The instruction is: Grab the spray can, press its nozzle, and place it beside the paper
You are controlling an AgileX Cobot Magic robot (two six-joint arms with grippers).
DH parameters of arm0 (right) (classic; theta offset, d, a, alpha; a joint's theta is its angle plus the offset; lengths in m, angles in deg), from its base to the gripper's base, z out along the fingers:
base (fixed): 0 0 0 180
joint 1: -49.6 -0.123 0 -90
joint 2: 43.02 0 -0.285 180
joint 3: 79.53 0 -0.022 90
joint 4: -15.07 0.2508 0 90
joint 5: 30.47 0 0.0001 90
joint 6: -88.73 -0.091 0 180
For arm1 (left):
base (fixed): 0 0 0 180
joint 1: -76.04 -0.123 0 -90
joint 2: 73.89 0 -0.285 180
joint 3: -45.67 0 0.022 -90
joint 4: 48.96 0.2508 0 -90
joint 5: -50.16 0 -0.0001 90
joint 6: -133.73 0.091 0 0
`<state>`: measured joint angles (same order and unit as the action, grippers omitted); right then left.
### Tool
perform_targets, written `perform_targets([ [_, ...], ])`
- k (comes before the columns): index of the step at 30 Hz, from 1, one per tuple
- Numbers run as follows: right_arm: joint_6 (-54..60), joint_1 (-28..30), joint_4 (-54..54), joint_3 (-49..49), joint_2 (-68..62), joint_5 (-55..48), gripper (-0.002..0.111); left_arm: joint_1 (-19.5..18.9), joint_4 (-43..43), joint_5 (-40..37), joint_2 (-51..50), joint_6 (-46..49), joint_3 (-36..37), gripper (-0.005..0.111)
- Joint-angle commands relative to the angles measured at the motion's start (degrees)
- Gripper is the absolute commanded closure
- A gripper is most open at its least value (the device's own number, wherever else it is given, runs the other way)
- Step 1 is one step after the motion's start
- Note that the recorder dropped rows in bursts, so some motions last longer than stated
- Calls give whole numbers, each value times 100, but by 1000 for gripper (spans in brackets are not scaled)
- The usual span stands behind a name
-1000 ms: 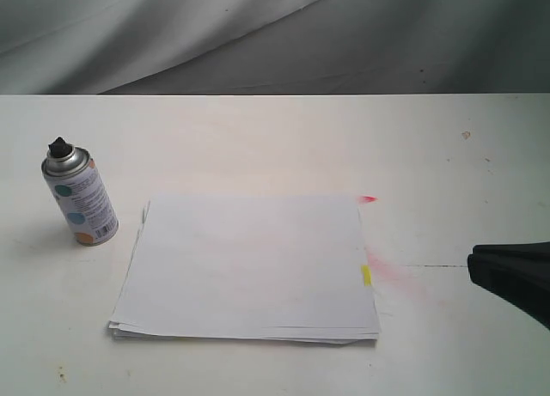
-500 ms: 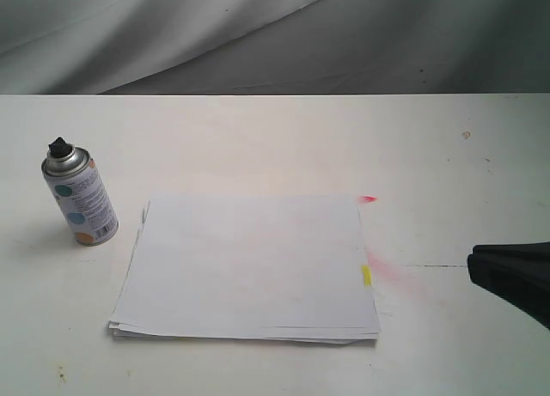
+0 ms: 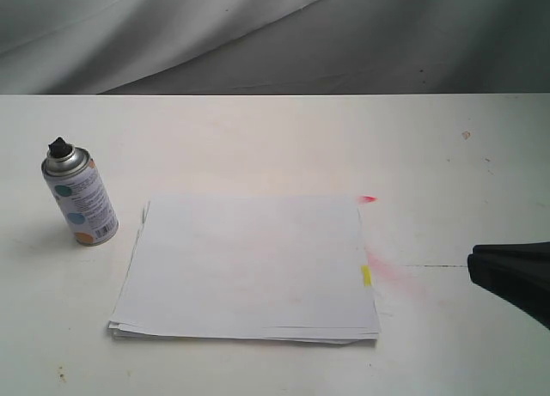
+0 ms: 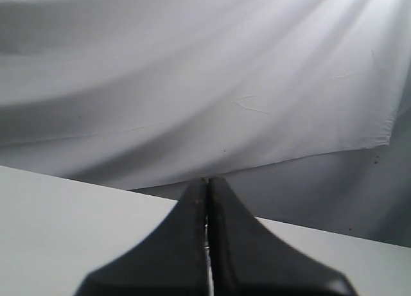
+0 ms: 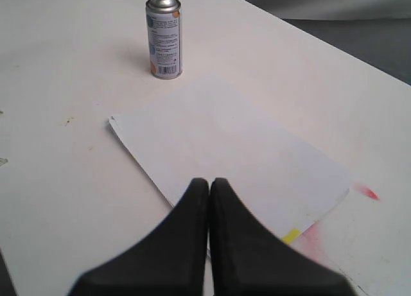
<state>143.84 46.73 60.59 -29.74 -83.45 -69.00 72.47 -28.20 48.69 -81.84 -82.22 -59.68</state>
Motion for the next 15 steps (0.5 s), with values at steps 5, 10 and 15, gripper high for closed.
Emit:
perform_targets([
  [5, -21, 13, 46, 25, 31, 48, 108, 24, -1682, 147, 16, 1499, 257, 107],
  [10, -21, 13, 46, 25, 31, 48, 108, 24, -2235, -110, 16, 2661, 257, 107],
  [15, -21, 13, 46, 25, 31, 48, 108, 24, -2235, -504, 16, 2787, 257, 107],
])
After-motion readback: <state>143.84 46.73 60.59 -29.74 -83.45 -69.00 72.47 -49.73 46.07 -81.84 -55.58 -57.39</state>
